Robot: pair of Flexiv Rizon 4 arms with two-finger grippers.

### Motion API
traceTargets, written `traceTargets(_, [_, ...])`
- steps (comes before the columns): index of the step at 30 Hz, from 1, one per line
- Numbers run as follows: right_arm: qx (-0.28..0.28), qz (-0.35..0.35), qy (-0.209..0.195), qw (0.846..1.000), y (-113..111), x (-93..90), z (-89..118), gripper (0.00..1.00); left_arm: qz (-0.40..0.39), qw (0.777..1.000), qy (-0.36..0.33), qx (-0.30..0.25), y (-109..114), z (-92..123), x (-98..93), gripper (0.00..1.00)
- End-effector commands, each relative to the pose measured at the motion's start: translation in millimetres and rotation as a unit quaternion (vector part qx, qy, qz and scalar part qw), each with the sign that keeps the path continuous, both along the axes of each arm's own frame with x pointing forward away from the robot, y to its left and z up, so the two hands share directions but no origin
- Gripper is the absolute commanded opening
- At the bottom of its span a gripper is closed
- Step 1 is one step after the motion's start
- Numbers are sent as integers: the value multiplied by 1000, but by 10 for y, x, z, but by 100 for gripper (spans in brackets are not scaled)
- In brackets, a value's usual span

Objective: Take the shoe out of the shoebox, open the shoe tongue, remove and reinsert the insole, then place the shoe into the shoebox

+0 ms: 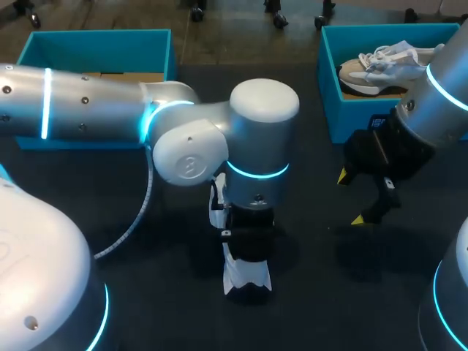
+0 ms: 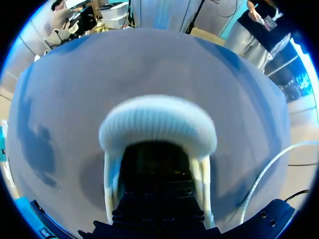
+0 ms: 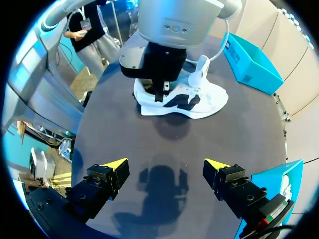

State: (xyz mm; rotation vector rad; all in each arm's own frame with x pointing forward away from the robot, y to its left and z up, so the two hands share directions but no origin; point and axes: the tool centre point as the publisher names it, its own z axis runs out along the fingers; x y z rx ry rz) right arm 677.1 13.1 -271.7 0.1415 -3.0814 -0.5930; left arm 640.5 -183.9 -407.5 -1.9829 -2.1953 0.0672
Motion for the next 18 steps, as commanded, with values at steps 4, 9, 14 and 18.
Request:
traceTargets(4, [-1,-1,-1,1000,5,-8,-9,100,2,1000,-18,-14,59,183,57,0])
traceTargets(9, [-1,-1,-1,1000,5,-8,-9,100,-10,1000,-11,-8,-42,219,-51,0])
traceTargets(14, [-1,-1,-1,1000,5,-8,-9,100,-27,1000,3,-2,-163,43,-98,0])
traceTargets(18, [-1,-1,-1,1000,5,-8,-9,100,-13,1000,-6,1,-196,-98,-46,0])
